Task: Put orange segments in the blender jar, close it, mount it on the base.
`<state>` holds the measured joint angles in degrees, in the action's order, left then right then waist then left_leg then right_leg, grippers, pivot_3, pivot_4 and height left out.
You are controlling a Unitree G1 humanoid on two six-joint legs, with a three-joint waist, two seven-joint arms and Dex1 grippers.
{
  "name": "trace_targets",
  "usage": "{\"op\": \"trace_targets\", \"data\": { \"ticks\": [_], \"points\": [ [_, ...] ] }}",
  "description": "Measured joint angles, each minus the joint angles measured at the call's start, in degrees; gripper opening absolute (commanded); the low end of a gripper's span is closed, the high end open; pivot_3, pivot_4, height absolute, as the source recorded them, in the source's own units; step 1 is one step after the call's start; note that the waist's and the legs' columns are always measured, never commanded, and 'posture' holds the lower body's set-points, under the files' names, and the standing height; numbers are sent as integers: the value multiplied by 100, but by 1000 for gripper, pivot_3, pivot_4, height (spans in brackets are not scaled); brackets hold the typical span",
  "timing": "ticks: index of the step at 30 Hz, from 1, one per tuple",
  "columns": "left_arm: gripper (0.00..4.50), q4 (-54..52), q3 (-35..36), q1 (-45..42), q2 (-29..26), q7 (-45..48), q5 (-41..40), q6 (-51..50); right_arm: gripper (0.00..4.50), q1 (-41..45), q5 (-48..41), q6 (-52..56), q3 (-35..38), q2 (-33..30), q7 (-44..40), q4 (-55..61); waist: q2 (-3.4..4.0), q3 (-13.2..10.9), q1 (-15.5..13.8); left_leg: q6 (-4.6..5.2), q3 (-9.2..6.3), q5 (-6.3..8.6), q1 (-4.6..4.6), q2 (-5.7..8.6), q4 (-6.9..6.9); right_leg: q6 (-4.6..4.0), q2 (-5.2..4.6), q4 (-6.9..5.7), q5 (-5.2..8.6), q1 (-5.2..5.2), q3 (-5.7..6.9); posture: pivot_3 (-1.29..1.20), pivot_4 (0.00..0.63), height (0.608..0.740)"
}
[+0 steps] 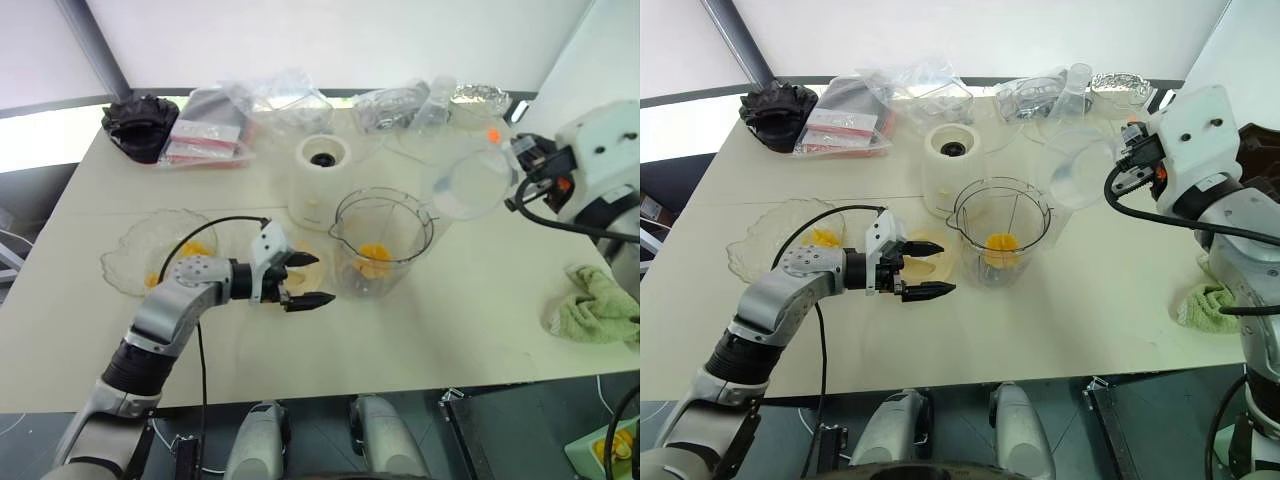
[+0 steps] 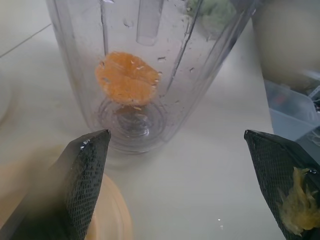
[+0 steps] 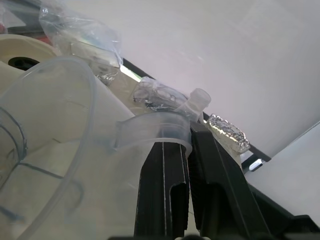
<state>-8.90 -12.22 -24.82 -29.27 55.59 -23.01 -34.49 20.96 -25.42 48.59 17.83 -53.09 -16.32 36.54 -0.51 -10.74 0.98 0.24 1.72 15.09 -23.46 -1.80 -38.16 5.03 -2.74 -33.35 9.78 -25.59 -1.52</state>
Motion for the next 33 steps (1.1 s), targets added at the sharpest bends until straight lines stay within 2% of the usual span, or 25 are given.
{"op": "trace_targets", "data": {
  "ticks": [33],
  "points": [
    [4500, -90, -11, 48, -1, -106, -1, -1, 50, 284, 874, -335, -499, 23, -640, -36, -4, 3, 7, 0, 0, 0, 11, 0, -5, -3, 3, -16, -2, 5, -1, 0, 150, 740]
  ]
}}
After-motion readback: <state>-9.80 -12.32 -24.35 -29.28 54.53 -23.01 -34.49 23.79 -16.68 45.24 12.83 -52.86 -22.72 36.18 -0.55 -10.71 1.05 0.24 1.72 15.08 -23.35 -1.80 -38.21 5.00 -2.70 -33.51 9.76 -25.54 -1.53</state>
